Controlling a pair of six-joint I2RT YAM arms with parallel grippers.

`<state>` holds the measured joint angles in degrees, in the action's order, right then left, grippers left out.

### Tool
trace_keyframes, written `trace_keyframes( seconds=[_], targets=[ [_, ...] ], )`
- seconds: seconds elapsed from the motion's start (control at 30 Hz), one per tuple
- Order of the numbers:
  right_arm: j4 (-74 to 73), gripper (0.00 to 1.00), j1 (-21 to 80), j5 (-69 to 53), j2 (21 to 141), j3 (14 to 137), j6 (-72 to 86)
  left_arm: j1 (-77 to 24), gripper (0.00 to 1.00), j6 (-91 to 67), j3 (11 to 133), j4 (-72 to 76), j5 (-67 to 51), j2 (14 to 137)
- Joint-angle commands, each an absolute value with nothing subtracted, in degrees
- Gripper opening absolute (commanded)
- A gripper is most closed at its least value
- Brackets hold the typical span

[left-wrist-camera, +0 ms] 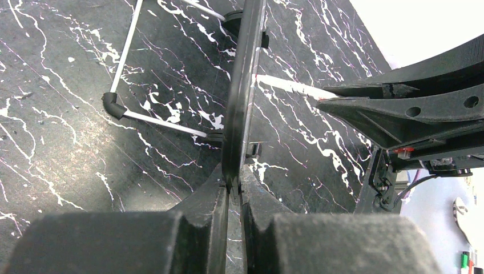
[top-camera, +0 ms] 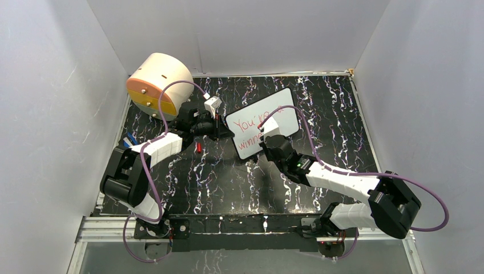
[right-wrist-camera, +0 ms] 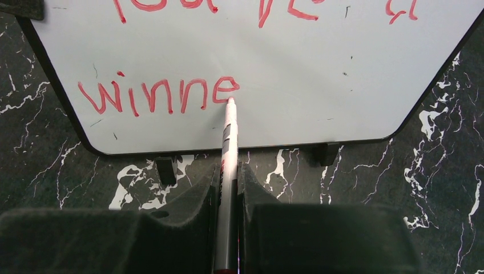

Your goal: Write a sentence on the whiteboard

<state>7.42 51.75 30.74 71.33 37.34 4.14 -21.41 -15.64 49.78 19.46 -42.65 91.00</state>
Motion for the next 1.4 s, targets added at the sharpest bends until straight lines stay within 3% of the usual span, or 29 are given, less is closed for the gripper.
trace_keyframes(
  seconds=[0.0,1.37],
  targets=[
    [9.67,0.00,51.39,32.57,70.04,37.62,3.47,-21.71,0.00,-13.97,50.88,17.14,-41.59,88.94],
    [14.68,0.00,49.52,30.51,71.90,39.11,0.43,-21.71,0.00,-13.80,51.21,16.70,-41.33,89.06]
  ],
)
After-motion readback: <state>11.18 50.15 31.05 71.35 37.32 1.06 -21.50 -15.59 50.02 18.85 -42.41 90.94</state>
